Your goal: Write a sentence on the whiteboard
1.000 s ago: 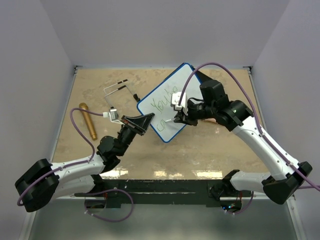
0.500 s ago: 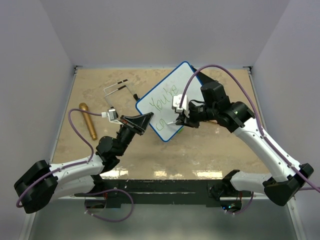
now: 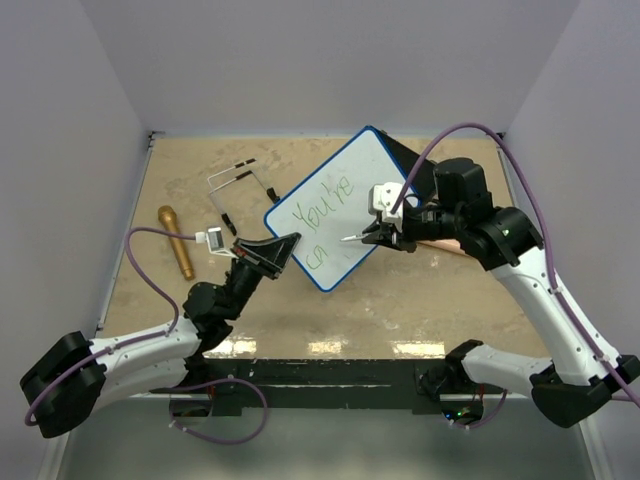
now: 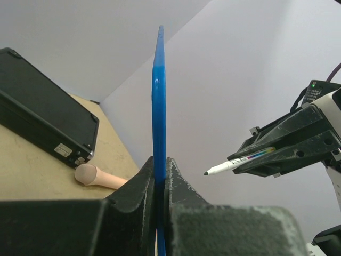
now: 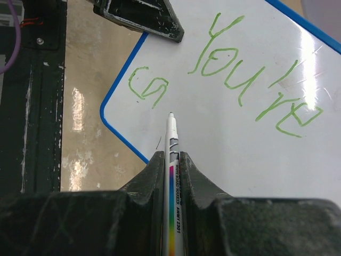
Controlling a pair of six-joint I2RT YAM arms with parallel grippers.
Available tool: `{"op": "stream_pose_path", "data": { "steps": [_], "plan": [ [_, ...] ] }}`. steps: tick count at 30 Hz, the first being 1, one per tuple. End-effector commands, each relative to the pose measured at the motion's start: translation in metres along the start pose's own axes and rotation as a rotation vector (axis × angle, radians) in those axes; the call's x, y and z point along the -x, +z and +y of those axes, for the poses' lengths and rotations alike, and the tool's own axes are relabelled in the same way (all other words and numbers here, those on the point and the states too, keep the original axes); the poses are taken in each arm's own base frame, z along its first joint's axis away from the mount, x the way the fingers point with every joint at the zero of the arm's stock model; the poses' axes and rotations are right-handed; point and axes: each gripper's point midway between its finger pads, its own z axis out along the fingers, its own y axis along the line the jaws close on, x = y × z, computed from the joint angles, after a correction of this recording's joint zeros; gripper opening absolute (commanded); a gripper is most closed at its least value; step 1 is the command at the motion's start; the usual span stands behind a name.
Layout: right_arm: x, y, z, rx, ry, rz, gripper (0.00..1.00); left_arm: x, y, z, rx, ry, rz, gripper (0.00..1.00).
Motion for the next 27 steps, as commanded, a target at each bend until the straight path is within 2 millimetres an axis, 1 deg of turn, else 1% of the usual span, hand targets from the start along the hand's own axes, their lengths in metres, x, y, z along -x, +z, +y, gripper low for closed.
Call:
{"op": "stream_pose_path", "data": {
  "steps": [1, 11, 18, 27],
  "plan": [
    [0.002, 0.001, 0.003, 0.019, -0.017, -0.036, 0.00, 0.035, -0.002, -0.046, -0.165, -0.094, -0.111, 0.00],
    [-0.008, 0.007, 0.004, 0.031, -0.022, -0.027, 0.00, 0.032, -0.006, -0.047, -0.175, -0.105, -0.094, 0.00],
    [-0.010, 0.008, 0.004, 0.035, -0.026, -0.022, 0.00, 0.030, -0.006, -0.046, -0.177, -0.109, -0.086, 0.00],
    [-0.014, 0.010, -0.001, 0.020, -0.030, -0.004, 0.00, 0.028, -0.007, -0.045, -0.176, -0.117, -0.077, 0.00]
  ]
}}
